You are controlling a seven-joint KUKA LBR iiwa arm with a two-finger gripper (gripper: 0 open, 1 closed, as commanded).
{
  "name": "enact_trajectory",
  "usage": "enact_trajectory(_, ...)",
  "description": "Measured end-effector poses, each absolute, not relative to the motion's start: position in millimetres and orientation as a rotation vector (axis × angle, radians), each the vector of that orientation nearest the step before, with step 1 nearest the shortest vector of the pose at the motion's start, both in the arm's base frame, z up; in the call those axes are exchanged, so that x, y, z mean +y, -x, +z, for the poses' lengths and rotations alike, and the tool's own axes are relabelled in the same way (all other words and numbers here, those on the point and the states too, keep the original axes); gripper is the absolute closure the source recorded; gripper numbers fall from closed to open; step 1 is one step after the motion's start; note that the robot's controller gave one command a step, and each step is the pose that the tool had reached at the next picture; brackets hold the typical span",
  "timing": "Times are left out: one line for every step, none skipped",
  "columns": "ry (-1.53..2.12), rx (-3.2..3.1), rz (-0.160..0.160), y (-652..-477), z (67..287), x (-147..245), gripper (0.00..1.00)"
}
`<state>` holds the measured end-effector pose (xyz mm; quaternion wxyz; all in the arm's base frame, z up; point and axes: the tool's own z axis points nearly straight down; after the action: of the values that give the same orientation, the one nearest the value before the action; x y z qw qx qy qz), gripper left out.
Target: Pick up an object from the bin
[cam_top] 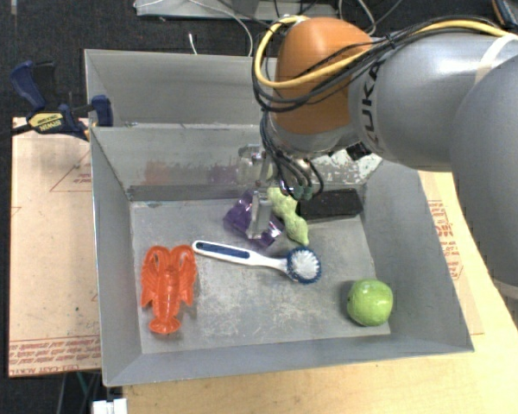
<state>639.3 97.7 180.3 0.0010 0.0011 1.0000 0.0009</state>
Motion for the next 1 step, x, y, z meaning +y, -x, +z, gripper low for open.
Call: enact_trajectory(0.026,3.128,0.004,-623.1,271.9,74.0,0.00)
